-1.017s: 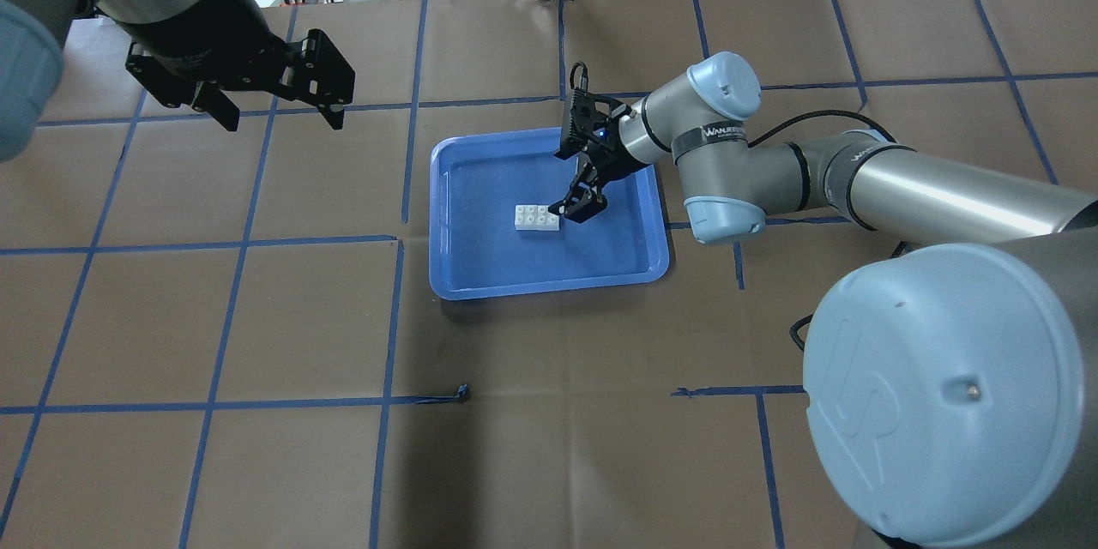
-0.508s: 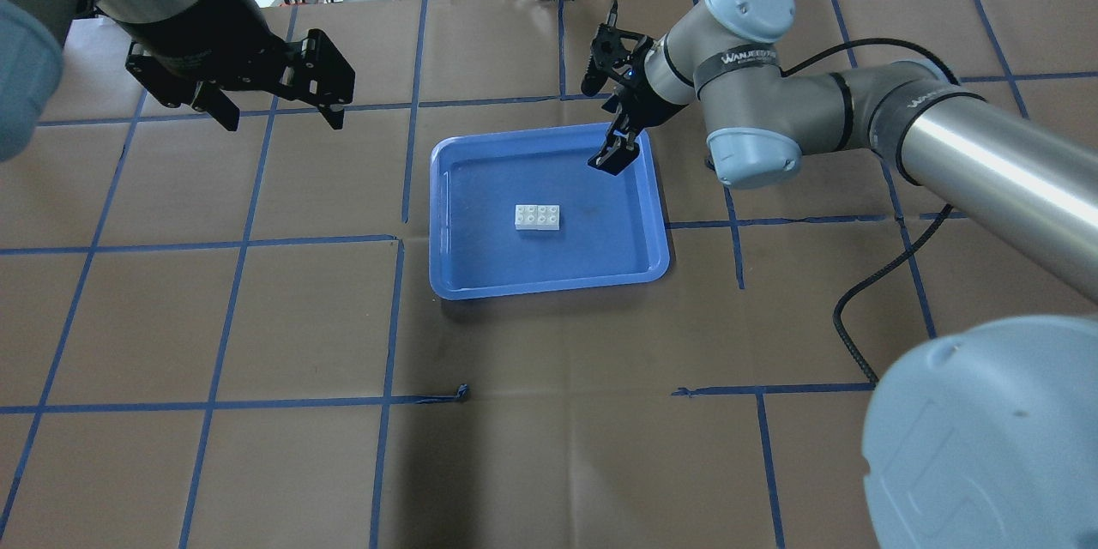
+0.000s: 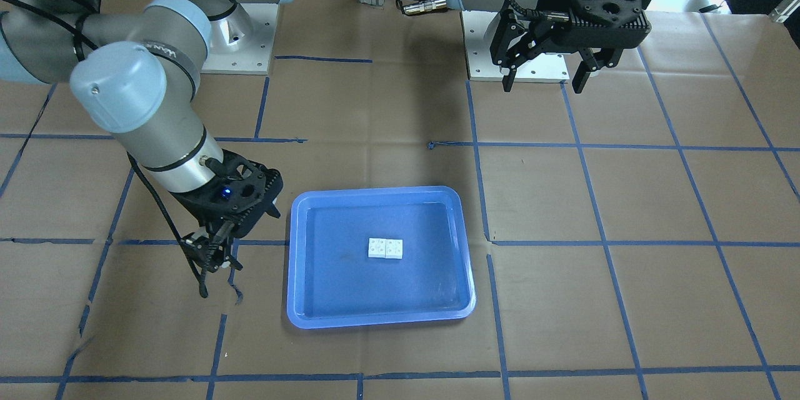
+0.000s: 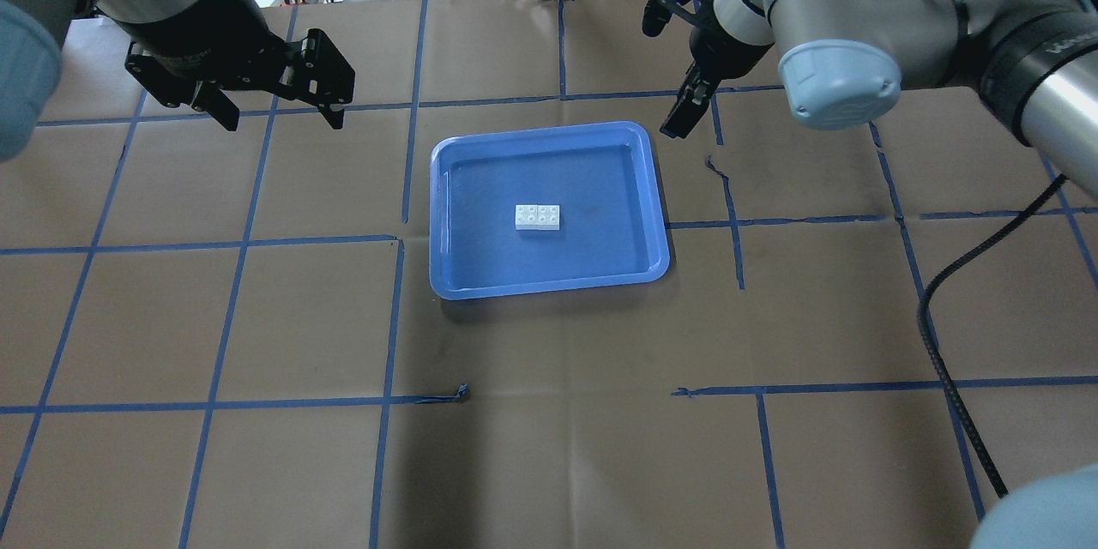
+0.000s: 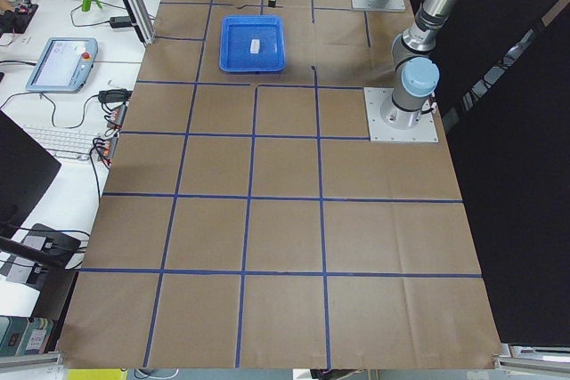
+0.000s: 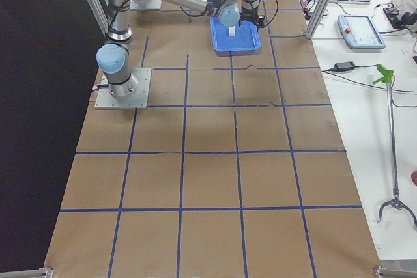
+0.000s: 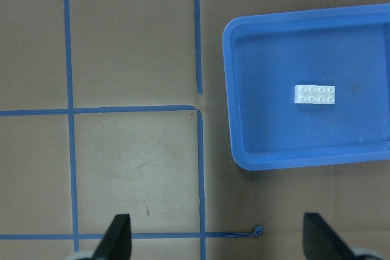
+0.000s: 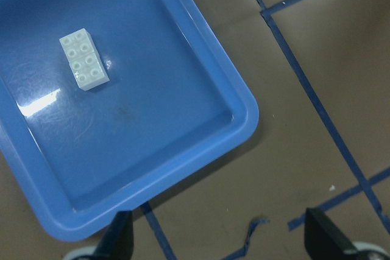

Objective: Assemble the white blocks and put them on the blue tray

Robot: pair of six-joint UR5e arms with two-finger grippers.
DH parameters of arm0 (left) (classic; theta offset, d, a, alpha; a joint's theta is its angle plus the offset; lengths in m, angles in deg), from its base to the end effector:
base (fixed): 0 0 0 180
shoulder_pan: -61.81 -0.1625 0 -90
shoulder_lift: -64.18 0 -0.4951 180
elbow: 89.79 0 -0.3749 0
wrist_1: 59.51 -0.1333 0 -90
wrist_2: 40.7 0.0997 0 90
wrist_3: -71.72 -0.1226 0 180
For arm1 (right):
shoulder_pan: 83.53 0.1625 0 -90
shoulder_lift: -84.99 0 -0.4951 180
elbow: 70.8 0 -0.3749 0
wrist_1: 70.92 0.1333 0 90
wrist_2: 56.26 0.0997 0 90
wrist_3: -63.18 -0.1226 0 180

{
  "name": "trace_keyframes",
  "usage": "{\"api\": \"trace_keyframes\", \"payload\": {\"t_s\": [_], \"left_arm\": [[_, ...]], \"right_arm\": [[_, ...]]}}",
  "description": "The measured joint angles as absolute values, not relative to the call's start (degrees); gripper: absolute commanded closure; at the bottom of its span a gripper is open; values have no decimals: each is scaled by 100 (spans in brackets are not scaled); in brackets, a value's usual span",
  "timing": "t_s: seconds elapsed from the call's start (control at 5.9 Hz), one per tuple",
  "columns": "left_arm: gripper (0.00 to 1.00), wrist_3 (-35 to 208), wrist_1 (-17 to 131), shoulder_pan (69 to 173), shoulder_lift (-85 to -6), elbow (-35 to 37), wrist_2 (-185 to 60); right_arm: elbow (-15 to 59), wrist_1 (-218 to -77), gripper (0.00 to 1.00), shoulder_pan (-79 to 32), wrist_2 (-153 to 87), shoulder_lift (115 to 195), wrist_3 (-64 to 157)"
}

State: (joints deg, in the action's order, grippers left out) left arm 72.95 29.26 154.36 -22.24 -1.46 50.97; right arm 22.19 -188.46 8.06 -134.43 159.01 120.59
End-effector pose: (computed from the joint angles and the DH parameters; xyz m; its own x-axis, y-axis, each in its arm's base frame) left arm -0.1499 -0.4491 0.5804 -0.9995 0.0199 -0.0265 0.0228 0.9933 -0.1135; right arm 0.1752 -0.6027 0.4128 -0.5034 -0.8639 0.0164 -0.8384 0.4838 -0.2511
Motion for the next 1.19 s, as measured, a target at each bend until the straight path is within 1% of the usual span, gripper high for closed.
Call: {"api": "trace_keyframes", "payload": {"t_s": [0.34,0.68,1.02,1.19], "left_arm": [[1,7291,2926,15434,-2222,-146,5097],[1,7295,2926,15433,-2222,-146,5097],[1,7295,2926,15435,-2222,-146,5097],[1,7293,2926,15436,-2222,-146,5097]], "right_arm": [[2205,-17723,0,463,-13968,16583,10722],[2161,-16838,0,394,-14634,17251,8323],[2012,-16332,0,733,-14712,17521,6674],[1955,-16286,0,867,-14714,17518,6384]]}}
